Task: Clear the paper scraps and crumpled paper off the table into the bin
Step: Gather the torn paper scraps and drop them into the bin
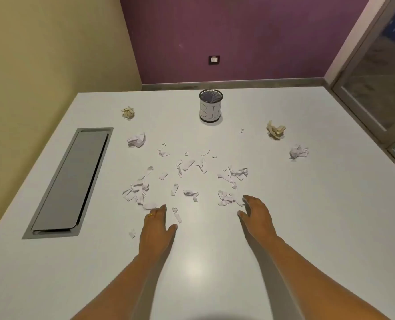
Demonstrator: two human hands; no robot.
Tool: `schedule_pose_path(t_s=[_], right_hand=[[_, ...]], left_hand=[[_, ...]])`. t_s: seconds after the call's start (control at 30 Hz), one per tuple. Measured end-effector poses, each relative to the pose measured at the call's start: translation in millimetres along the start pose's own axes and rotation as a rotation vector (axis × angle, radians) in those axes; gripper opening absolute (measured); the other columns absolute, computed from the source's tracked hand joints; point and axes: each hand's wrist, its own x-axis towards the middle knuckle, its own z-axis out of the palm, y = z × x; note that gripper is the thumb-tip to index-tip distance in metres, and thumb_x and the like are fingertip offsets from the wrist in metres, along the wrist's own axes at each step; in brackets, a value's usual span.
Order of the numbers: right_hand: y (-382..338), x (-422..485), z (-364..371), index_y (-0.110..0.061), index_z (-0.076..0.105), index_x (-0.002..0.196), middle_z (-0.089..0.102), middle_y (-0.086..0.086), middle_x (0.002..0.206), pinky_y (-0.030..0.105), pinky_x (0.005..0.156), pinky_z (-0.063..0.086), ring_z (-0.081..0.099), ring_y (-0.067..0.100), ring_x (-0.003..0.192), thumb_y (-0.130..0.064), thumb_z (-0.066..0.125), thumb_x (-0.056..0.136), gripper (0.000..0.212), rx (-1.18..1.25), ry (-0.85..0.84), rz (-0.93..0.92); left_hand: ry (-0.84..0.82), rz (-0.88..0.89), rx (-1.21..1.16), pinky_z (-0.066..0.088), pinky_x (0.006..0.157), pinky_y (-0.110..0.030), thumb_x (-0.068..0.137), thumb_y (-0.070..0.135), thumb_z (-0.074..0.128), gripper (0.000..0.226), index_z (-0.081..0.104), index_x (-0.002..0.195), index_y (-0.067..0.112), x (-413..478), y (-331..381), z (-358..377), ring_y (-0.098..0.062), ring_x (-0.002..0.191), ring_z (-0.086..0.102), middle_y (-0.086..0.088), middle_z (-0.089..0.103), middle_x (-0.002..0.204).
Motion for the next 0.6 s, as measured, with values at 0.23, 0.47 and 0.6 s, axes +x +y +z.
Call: schedule_pose_path(t_s=[0.23, 0.47, 0.6], right_hand=[[-17, 13, 11, -0.01, 0.049, 0.129, 0.054, 0.007, 0.131, 0.032, 0.093, 0.041, 0.041, 0.026, 0.124, -0.022, 0.053, 0.093, 0.038, -0.094, 0.035, -0.036], [-37, 19, 20, -0.004, 0.059, 0.097, 0.054, 0.009, 0.109, 0.029, 0.073, 0.044, 0.046, 0.024, 0.109, -0.026, 0.05, 0.093, 0.024, -0.257, 0.092, 0.012], [-36, 16, 22, -0.003, 0.062, 0.093, 0.056, 0.01, 0.104, 0.027, 0.069, 0.043, 0.049, 0.024, 0.103, -0.017, 0.048, 0.095, 0.02, -0.293, 0.111, -0.05]], left_hand=[[-0.052, -0.061, -0.125, 0.034, 0.103, -0.032, 0.076, 0.019, 0.073, 0.076, 0.033, 0.141, 0.009, 14, 0, -3, -0.026, 0.129, 0.039, -0.013, 0.039, 0.138], [-0.065, -0.08, -0.139, 0.039, 0.094, -0.031, 0.069, 0.017, 0.079, 0.077, 0.04, 0.136, 0.008, 20, -1, -6, -0.027, 0.114, 0.049, -0.014, 0.045, 0.124], [-0.062, -0.071, -0.122, 0.041, 0.09, -0.031, 0.068, 0.016, 0.079, 0.073, 0.045, 0.132, 0.009, 23, 2, -7, -0.026, 0.107, 0.051, -0.014, 0.046, 0.12]])
